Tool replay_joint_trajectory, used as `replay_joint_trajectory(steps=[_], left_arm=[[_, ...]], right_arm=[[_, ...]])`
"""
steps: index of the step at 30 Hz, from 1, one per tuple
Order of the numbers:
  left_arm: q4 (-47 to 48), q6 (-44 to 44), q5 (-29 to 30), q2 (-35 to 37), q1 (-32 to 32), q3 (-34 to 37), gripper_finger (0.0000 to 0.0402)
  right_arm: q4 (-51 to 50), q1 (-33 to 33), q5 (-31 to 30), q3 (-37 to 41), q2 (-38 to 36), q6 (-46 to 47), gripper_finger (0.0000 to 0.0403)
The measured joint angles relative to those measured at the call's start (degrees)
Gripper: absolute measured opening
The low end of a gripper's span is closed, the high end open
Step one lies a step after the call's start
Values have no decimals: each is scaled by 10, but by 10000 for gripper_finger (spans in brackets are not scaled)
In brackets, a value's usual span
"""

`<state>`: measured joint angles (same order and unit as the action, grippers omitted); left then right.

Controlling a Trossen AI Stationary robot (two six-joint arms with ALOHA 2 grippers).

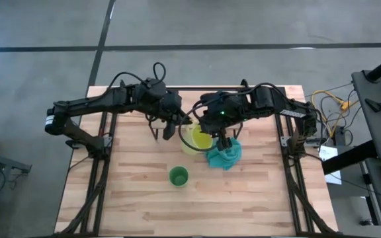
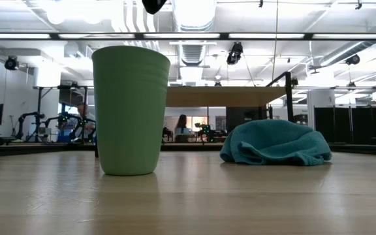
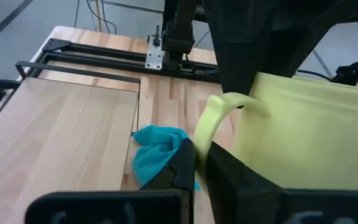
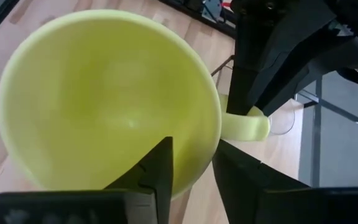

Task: Stack small to large cups/mugs on shelf
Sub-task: Put the yellow cup on the shelf

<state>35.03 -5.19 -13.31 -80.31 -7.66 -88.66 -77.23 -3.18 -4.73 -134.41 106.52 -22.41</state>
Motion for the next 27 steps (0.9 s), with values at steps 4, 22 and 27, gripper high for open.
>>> replay_joint_trajectory(steps=[4, 22, 27], left_arm=[[0, 0, 4, 0, 0, 0, 3], [-20, 17, 124, -24, -3, 1, 4], [-44, 17, 140, -49, -10, 1, 3]], right_arm=[[-4, 0, -11, 0, -2, 4, 97], [-45, 16, -131, 11, 9, -2, 71], [-46, 30, -133, 15, 9, 18, 86]])
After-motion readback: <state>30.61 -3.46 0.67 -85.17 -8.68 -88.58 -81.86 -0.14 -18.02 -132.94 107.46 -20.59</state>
